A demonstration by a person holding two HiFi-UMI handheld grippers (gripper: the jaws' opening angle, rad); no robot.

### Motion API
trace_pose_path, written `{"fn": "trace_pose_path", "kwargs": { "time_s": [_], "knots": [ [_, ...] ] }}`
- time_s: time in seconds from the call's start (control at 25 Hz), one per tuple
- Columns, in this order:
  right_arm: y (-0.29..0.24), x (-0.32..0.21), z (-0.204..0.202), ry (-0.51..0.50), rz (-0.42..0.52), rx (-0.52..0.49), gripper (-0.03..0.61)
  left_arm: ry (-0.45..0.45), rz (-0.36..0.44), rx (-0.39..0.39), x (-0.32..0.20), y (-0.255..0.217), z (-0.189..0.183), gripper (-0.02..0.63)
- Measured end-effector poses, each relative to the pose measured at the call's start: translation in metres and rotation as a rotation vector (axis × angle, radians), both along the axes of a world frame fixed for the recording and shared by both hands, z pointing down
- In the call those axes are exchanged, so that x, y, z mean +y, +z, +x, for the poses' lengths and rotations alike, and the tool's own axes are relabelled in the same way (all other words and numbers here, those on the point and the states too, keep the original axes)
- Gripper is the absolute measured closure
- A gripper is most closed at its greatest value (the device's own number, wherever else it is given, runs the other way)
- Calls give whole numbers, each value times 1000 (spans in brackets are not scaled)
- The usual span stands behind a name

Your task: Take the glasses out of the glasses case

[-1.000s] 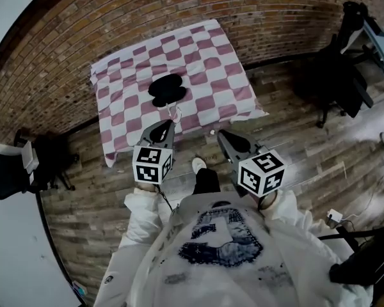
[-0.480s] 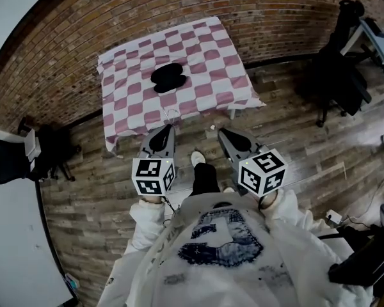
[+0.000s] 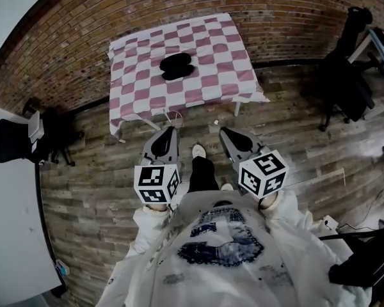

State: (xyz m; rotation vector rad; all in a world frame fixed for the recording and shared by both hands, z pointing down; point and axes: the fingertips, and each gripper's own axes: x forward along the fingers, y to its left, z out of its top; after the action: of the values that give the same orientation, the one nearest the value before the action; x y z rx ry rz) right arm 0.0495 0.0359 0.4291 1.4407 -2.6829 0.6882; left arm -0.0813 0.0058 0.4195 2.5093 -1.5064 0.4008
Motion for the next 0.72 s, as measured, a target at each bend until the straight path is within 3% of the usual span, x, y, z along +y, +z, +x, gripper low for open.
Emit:
{"fn": "trace_pose_path", "kwargs": {
  "time_s": [0.72],
  "knots": [
    [-10, 9, 0, -11, 29, -2, 565, -10, 33, 11, 19, -17, 14, 597]
  ]
}}
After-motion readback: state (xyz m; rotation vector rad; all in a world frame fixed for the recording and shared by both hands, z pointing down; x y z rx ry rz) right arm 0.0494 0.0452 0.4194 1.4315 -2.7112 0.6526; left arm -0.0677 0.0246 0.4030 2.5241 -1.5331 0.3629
